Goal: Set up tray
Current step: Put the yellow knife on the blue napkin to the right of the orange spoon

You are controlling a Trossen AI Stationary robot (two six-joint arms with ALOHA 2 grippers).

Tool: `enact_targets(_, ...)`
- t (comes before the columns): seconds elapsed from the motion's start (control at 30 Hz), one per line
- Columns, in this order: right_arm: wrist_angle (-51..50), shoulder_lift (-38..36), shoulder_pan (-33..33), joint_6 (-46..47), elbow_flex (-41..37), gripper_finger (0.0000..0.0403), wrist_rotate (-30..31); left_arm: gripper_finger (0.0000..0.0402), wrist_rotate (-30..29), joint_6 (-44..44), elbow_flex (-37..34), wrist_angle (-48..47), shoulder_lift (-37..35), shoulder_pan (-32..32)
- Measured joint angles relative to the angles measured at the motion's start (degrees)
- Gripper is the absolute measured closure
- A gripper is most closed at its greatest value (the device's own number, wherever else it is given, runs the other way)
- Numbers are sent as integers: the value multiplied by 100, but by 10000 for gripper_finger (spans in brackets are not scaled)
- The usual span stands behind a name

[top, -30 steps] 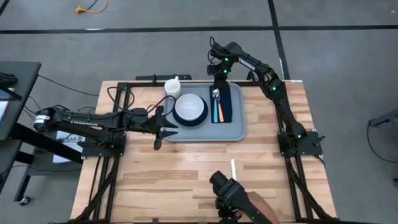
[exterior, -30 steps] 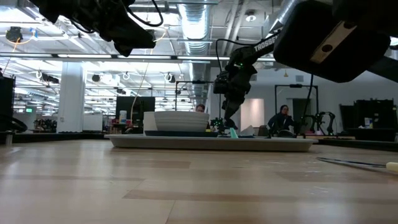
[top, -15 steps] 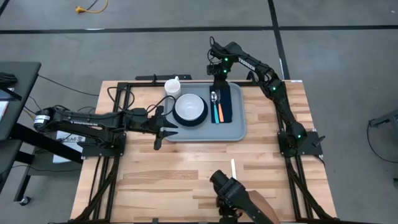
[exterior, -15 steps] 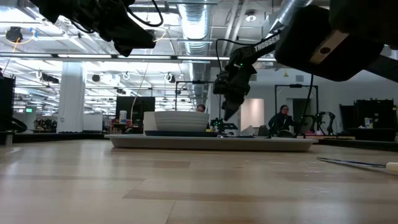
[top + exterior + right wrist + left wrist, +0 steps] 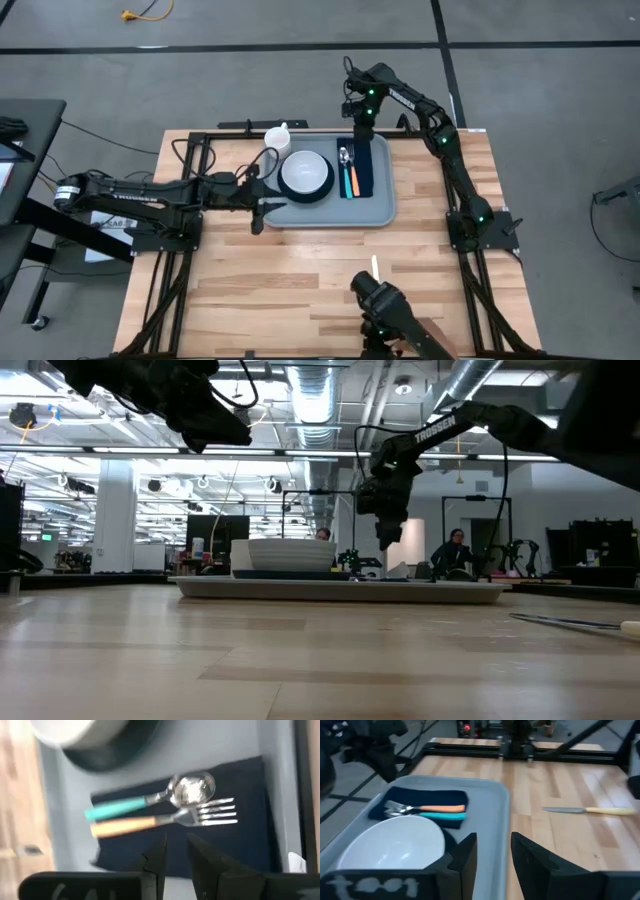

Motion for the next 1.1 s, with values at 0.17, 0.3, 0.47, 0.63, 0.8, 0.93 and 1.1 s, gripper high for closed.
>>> enact_targets(0.17,12,-188,-134,676,-86,337,-665,294,362,89,0,-41,-31,424)
enact_targets(0.3,2,-383,-108,990,-88,337,-724,294,1538,177,7,-228,-264,1087)
enact_targets(0.47,0,-805,217,1206,-88,337,-733,294,2441,499,7,-728,-581,1768)
enact_targets(0.63,1,-1390,675,1392,-88,337,-721,294,2525,656,-311,-433,-739,2134)
enact_targets(0.8,17,-2081,1134,1677,-323,337,-714,294,2817,260,-1311,676,-990,2523)
enact_targets(0.93,-1,-2839,1434,1997,-1143,337,-490,294,3131,-7,-1882,1101,-1295,2769)
enact_targets(1.1,326,-3818,1781,2875,-2462,337,-360,294,3353,-68,-2159,1241,-1759,2841)
